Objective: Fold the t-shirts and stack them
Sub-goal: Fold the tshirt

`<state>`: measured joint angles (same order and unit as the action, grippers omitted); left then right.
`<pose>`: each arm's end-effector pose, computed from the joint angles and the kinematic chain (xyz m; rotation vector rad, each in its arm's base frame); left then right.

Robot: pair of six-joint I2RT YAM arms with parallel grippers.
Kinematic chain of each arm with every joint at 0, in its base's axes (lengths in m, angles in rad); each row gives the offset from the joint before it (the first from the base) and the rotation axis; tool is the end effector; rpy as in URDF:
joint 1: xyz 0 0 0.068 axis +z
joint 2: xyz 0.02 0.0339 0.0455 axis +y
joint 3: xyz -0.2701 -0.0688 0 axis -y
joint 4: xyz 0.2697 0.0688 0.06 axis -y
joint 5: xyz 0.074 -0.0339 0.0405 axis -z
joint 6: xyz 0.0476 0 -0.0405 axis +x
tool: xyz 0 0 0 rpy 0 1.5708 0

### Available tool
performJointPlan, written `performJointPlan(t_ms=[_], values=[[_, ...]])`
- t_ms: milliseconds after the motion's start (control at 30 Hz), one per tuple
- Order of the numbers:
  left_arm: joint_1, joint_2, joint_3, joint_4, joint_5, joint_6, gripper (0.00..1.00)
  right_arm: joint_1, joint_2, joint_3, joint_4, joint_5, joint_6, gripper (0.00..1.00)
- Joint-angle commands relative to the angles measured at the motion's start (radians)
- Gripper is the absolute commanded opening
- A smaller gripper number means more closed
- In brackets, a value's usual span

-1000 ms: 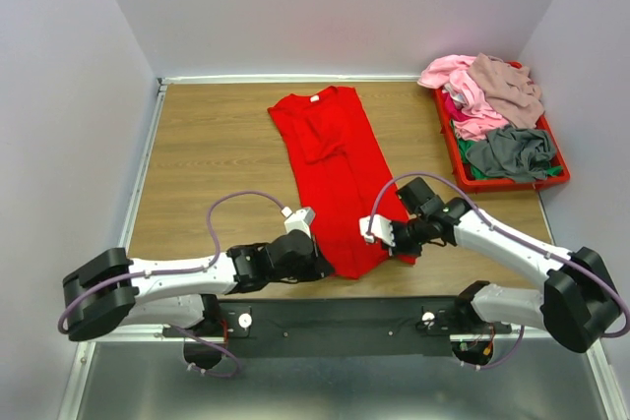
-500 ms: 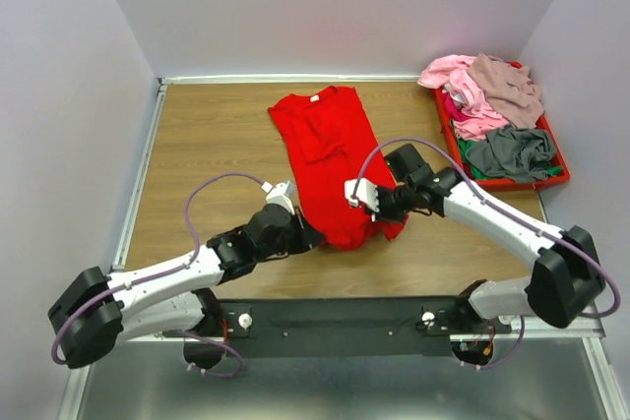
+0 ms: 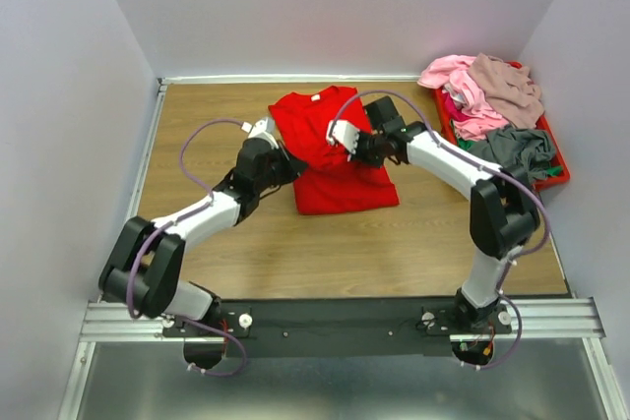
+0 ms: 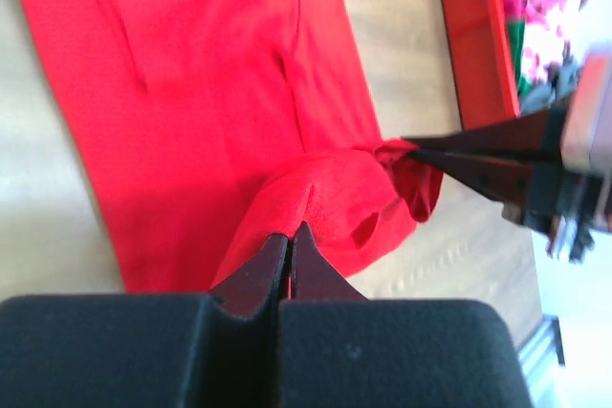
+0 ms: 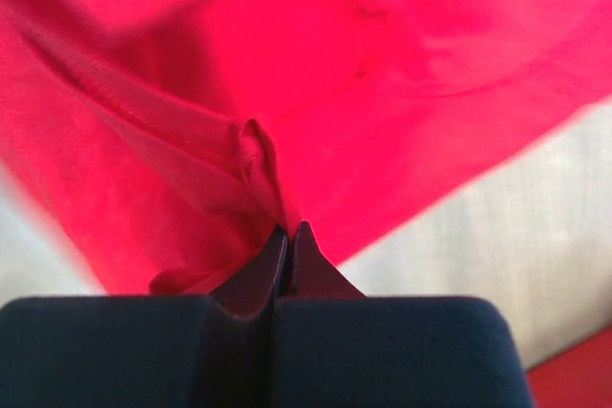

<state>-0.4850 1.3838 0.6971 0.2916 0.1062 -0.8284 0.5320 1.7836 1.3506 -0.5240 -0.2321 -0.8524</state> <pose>0.2882 -0.1576 0.2076 -0.2843 2.0727 -0.9387 0.3532 0.2206 0.2204 -1.6642 1.8629 0.1611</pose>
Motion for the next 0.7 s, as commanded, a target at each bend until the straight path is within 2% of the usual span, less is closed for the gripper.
performJointPlan(t_ms=[0,267,667], values=[[0.058,0.102,0.108,0.121,0.078,0.072,0.0,-0.055,0.144,0.149,0.087,0.036,0.039,0.0],[0.135,0.256,0.24,0.107,0.119,0.098,0.0,-0.101,0.352,0.421,0.105,0.016,0.082,0.01],[0.152,0.296,0.229,0.109,0.118,0.087,0.0,-0.107,0.438,0.479,0.107,-0.013,0.081,0.0]])
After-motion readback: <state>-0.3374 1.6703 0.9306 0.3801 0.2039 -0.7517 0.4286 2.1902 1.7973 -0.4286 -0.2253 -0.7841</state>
